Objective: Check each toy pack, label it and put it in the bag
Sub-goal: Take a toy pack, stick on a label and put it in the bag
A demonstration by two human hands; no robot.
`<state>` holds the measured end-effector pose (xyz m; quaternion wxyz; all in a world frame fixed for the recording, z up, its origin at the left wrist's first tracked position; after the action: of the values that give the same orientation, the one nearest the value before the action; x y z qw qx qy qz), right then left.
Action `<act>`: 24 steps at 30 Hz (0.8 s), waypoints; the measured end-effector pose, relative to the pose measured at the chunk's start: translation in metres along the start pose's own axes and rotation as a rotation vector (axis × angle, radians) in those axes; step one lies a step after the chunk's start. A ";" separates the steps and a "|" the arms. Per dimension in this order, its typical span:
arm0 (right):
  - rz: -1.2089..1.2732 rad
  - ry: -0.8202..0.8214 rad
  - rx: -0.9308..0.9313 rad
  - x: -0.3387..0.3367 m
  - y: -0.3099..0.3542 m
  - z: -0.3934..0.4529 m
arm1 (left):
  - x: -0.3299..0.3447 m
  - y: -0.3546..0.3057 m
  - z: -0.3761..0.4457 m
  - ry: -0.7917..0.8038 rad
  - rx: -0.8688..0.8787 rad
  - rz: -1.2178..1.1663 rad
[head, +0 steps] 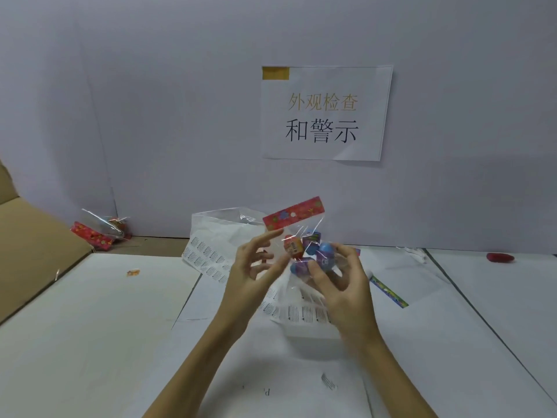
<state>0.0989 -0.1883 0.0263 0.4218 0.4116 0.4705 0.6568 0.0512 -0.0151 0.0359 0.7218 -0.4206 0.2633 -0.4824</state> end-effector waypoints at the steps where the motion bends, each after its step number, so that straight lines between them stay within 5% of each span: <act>1: 0.051 0.020 0.092 -0.001 -0.005 0.002 | 0.004 -0.001 -0.001 0.042 0.016 0.015; 11: 0.016 0.024 0.254 -0.010 -0.007 0.006 | 0.005 0.003 -0.004 0.035 0.020 -0.048; 15: 0.530 -0.081 0.246 -0.060 0.011 0.017 | 0.001 -0.004 -0.004 -0.035 0.079 -0.091; 18: 1.142 -0.133 -0.072 -0.132 0.044 0.016 | -0.008 0.004 -0.002 -0.081 0.061 -0.068; 20: 1.332 -0.099 -0.258 -0.166 0.060 0.012 | -0.009 0.014 0.000 -0.081 0.014 -0.021; 24: 0.829 -0.110 -0.067 -0.142 0.048 0.020 | -0.005 0.024 0.001 -0.048 -0.017 0.099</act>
<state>0.1528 -0.3260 0.0566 0.1593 0.5866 0.2202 0.7629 0.0612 -0.0055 0.0152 0.7472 -0.4247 0.2706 -0.4337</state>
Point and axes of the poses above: each hand's wrist, its own z-axis towards the middle knuckle, its own x-axis out of the palm, y = z × x, the point moved 6 cm from there along z, towards the middle knuckle, and after that the axes turned 8 degrees about x, right-handed, at the moved point
